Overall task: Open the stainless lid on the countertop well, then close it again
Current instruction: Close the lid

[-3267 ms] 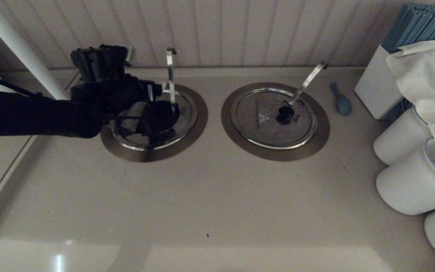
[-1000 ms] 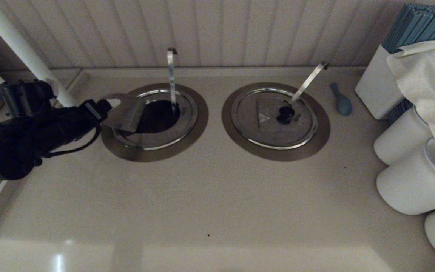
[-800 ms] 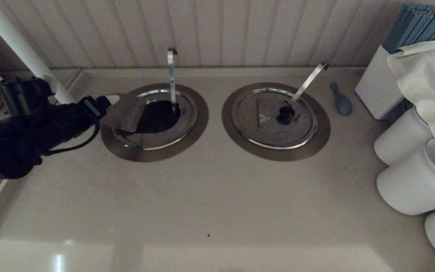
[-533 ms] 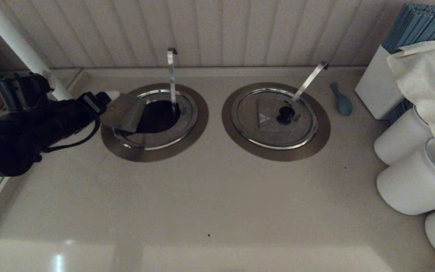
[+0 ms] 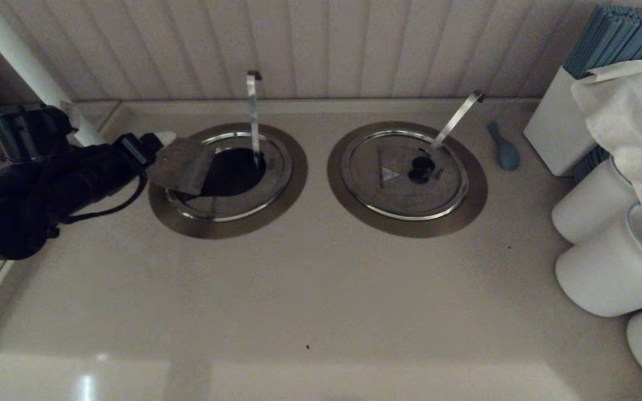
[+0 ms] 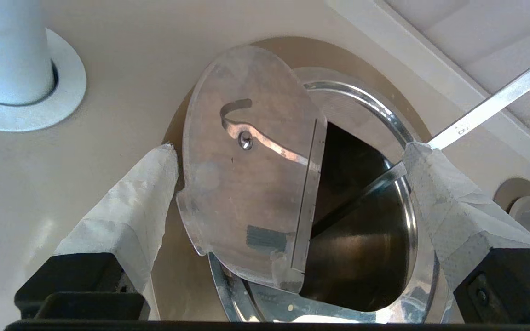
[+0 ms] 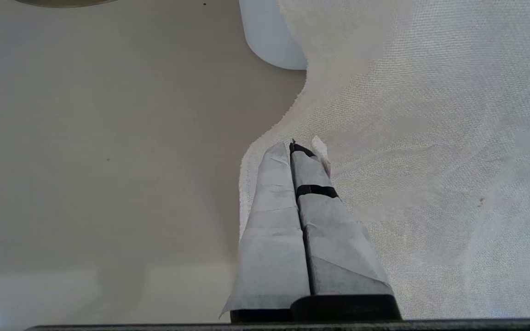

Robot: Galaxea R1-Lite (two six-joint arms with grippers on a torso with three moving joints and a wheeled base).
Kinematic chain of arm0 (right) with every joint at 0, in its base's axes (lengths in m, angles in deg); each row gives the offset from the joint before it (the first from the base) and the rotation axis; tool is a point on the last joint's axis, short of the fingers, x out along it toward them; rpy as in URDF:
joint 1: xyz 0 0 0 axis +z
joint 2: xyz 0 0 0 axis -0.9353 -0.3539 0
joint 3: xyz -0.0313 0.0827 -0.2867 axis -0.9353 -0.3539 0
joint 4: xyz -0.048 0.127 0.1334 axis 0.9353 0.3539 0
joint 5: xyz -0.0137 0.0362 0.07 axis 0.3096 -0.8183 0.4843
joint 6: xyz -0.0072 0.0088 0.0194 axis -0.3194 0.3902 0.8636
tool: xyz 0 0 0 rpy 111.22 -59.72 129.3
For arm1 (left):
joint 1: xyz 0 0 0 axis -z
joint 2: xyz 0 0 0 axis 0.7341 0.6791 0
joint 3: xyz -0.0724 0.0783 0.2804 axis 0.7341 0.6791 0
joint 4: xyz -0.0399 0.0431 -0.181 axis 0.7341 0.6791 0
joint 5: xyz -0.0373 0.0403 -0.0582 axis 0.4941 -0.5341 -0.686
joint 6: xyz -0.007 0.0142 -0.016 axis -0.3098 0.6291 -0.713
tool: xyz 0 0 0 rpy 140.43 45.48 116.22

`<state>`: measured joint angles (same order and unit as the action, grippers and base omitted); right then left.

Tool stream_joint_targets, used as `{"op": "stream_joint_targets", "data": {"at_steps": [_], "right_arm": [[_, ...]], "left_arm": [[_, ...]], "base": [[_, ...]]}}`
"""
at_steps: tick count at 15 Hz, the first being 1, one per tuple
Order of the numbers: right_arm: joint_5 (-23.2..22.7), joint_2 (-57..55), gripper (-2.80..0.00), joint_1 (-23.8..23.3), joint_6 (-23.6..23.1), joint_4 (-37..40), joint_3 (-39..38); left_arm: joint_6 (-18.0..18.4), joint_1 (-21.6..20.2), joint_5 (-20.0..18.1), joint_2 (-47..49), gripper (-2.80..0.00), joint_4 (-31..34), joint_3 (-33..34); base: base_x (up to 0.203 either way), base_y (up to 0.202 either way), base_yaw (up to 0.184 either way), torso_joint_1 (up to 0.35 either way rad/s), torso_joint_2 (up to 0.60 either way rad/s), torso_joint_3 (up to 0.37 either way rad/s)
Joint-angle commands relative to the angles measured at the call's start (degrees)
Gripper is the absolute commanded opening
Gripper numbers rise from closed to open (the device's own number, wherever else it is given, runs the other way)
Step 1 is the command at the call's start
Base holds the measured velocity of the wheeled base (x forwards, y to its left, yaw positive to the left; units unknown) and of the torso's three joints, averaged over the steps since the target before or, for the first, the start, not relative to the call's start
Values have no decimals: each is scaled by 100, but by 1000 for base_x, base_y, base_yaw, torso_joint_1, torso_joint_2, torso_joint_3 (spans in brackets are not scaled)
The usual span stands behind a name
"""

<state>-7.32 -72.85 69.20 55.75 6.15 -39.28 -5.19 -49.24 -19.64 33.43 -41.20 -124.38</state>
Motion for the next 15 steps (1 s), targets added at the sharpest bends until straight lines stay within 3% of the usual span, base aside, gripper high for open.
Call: {"op": "stream_joint_targets", "data": {"at_steps": [1,15], "right_arm": [[1,-9,-280,-1,1,-2,0],[1,-9,-280,-1,1,-2,0]], "left_arm": [[-25,-1,-5,-31,0,-22,-2],[-42,8,11,115,0,-31,7]], "base": [[0,0,0,0,0,0],[0,0,0,0,0,0]]}}
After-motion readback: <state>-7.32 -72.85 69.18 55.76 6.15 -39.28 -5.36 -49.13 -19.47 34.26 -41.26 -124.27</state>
